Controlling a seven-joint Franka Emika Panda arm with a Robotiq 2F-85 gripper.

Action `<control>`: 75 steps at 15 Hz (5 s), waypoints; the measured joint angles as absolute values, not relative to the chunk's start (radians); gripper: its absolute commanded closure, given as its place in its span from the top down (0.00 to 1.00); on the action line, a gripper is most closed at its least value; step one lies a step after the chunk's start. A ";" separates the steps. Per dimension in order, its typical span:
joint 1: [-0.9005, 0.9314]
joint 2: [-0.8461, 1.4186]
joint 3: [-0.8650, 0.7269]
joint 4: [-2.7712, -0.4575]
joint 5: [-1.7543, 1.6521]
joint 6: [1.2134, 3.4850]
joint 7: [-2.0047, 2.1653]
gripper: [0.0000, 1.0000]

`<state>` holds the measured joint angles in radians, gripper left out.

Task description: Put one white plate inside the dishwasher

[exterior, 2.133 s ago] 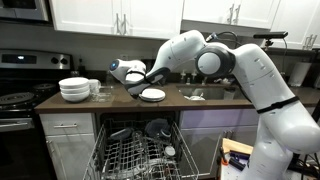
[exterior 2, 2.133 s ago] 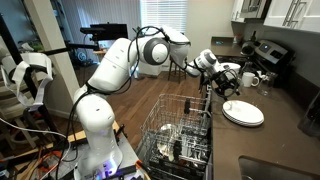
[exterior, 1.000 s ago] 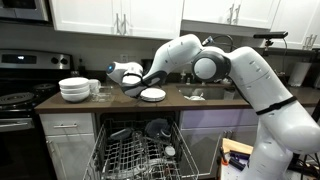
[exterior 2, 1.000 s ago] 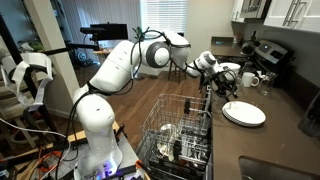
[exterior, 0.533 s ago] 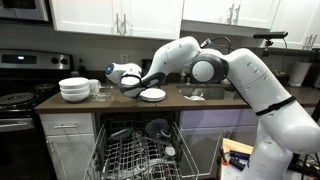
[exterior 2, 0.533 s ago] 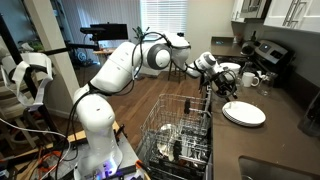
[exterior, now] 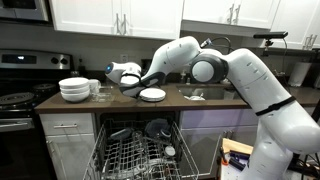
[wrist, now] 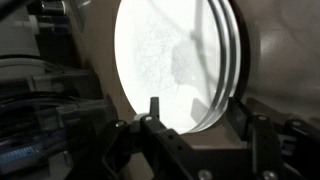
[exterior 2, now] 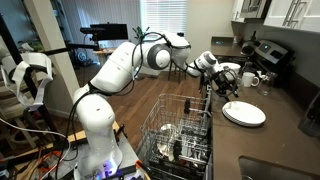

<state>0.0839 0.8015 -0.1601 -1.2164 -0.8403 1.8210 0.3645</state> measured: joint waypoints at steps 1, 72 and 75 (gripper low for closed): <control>0.084 0.801 -0.160 -1.216 -0.840 1.816 0.364 0.95; 0.073 0.792 -0.182 -1.209 -0.837 1.763 0.373 0.84; 0.070 0.792 -0.182 -1.209 -0.837 1.764 0.373 0.85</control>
